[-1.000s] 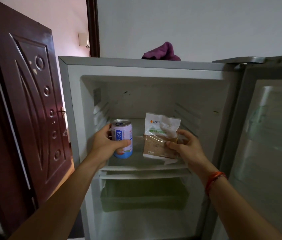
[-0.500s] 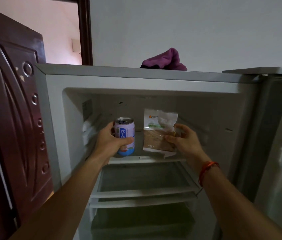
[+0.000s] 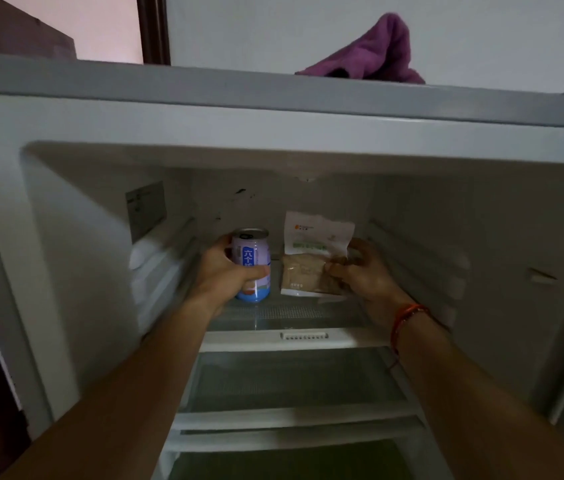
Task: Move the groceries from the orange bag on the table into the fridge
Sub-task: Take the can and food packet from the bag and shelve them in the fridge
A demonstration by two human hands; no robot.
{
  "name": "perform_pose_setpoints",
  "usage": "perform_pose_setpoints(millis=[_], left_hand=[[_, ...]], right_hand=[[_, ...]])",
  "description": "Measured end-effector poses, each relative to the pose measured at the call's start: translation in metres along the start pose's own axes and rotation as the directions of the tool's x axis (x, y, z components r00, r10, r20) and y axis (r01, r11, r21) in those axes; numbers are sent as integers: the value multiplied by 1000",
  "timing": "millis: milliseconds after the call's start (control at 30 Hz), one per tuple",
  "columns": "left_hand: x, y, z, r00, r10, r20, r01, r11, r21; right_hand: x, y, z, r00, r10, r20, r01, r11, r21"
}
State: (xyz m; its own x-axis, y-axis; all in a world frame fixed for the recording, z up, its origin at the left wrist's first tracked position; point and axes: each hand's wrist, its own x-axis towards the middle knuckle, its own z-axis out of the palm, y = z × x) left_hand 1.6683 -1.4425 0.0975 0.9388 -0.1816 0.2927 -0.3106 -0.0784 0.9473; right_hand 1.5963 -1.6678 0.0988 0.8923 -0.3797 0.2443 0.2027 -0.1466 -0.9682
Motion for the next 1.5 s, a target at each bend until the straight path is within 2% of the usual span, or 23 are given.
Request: perform_pose_setpoints(millis=[433,767,1267,1500], left_hand=[[32,-15,0,1000,10,-13,-10,1000,0],[36,-23,-1,999,33,-4,-33,999,9],[30,-17,0,998,53,44,-56,997,53],[10,-4,-4,995,98,20,-99,991,89]], right_hand=[[37,17,-9,999,-13,51,23,978,-210],[37,17,-5,997,-68,24,72,968,-240],[31,6,-2,997,-44,69,60,964,-260],[15,-4,0,1000,-27,-12,21,943,-332]])
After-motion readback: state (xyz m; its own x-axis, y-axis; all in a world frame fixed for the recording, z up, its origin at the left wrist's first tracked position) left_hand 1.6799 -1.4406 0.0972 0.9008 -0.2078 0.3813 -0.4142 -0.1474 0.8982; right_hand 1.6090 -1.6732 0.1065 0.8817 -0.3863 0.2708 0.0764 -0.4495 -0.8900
